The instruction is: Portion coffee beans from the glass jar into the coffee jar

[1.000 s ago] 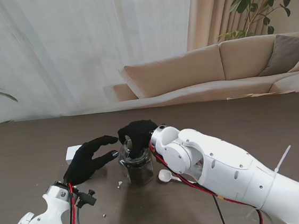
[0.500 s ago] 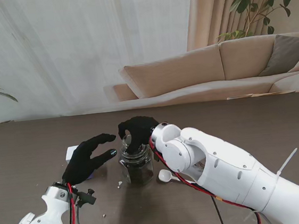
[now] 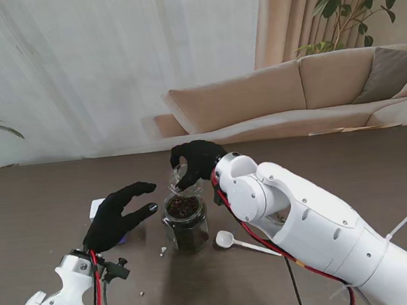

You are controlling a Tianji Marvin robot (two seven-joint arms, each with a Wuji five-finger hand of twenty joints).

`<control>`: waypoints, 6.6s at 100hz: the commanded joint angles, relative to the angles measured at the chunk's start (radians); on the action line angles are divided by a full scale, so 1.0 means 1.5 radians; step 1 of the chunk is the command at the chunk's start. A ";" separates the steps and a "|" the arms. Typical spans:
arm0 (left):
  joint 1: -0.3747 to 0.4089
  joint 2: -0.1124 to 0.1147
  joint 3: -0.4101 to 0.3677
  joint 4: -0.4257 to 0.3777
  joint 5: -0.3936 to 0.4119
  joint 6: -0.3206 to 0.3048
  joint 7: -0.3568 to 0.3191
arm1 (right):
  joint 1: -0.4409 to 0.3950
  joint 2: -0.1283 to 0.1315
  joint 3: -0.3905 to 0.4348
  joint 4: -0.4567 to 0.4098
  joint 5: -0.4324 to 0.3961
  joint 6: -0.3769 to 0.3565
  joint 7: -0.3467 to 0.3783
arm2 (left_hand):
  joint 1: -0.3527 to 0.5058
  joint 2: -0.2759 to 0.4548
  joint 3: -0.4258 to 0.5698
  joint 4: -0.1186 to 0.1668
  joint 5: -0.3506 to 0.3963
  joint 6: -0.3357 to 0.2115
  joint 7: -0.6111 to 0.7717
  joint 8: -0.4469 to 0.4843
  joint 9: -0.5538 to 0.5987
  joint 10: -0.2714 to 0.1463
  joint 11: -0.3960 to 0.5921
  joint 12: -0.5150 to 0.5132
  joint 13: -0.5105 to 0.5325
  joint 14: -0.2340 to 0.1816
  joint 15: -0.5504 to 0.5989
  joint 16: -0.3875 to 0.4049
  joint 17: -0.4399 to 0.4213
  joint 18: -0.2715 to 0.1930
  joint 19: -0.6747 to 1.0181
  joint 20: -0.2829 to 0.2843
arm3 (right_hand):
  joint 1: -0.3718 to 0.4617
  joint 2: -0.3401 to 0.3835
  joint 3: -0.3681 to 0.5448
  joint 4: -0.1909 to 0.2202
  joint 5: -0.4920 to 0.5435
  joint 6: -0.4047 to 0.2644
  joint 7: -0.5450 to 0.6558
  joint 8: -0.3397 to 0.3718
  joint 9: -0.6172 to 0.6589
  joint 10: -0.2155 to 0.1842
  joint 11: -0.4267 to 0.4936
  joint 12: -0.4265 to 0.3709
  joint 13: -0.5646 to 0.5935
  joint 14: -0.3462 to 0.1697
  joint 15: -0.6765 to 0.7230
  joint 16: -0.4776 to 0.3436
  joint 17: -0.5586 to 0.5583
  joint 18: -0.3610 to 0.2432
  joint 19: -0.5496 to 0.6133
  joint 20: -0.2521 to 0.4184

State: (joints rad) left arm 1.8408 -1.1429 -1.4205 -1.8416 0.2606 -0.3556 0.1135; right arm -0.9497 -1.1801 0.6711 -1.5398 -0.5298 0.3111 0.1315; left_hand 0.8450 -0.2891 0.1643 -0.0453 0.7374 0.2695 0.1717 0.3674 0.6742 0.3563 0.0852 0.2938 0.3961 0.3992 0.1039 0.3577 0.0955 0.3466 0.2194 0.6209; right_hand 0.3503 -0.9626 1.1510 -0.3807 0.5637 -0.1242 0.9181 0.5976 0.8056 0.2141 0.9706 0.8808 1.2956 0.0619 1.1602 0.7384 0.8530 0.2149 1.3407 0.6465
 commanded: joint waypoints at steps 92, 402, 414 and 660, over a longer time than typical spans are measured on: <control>-0.027 0.001 0.023 0.021 -0.013 0.021 -0.036 | -0.091 0.040 0.108 0.163 -0.114 -0.056 -0.044 | 0.014 0.026 -0.019 0.017 -0.010 -0.013 -0.005 -0.003 -0.006 -0.008 -0.002 -0.002 -0.010 -0.007 -0.005 0.002 -0.013 -0.013 -0.015 0.001 | 0.203 0.066 0.121 0.068 0.115 0.011 0.281 0.025 0.084 -0.102 0.093 0.045 0.015 -0.072 0.007 0.012 0.132 0.012 0.021 -0.012; -0.040 0.005 0.034 0.030 -0.027 0.038 -0.061 | -0.303 0.054 0.317 -0.080 -0.119 -0.238 -0.079 | 0.017 0.027 -0.024 0.018 -0.010 -0.011 -0.006 -0.002 0.000 -0.005 -0.002 0.000 -0.007 -0.005 -0.004 0.003 -0.009 -0.010 -0.014 0.003 | -0.061 0.249 -0.075 0.195 -0.028 -0.008 -0.191 -0.134 -0.156 -0.088 -0.254 -0.322 -0.377 0.097 -0.589 -0.284 -0.311 0.057 -0.276 -0.143; -0.042 0.005 0.036 0.032 -0.027 0.037 -0.062 | -0.333 0.053 0.335 -0.105 -0.075 -0.267 -0.073 | 0.017 0.027 -0.023 0.018 -0.011 -0.011 -0.006 -0.003 -0.001 -0.006 -0.002 0.000 -0.007 -0.005 -0.004 0.003 -0.009 -0.010 -0.014 0.003 | -0.066 0.257 -0.100 0.190 -0.033 -0.011 -0.200 -0.137 -0.156 -0.089 -0.260 -0.324 -0.386 0.099 -0.594 -0.284 -0.325 0.060 -0.283 -0.149; 0.050 -0.044 -0.118 0.193 0.038 0.000 0.164 | -0.448 0.032 0.339 -0.092 0.018 -0.289 -0.153 | -0.112 -0.101 0.169 -0.006 -0.378 0.068 -0.116 -0.037 -0.320 -0.090 -0.044 -0.015 -0.226 -0.189 -0.054 -0.053 -0.088 -0.206 -0.126 -0.228 | -0.047 0.255 -0.113 0.190 -0.008 0.016 -0.216 -0.127 -0.138 -0.075 -0.274 -0.318 -0.381 0.112 -0.601 -0.272 -0.344 0.074 -0.320 -0.122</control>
State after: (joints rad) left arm 1.9125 -1.2039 -1.5954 -1.5667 0.3314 -0.3758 0.3969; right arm -1.6199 -1.1297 1.1849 -1.6803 -0.5052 -0.1241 -0.1157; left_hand 0.7067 -0.4164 0.4023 -0.0379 0.2068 0.3604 0.0141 0.3219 0.2254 0.2582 0.0270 0.2740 0.0852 0.1435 0.0370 0.2923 -0.0340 0.0961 0.0470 0.2901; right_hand 0.2635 -0.5932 0.9903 -0.1152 0.5514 -0.1058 0.5954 0.4013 0.5994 0.0881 0.5672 0.4052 0.7286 0.2268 0.2657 0.3220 0.8345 0.3269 0.8782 0.4479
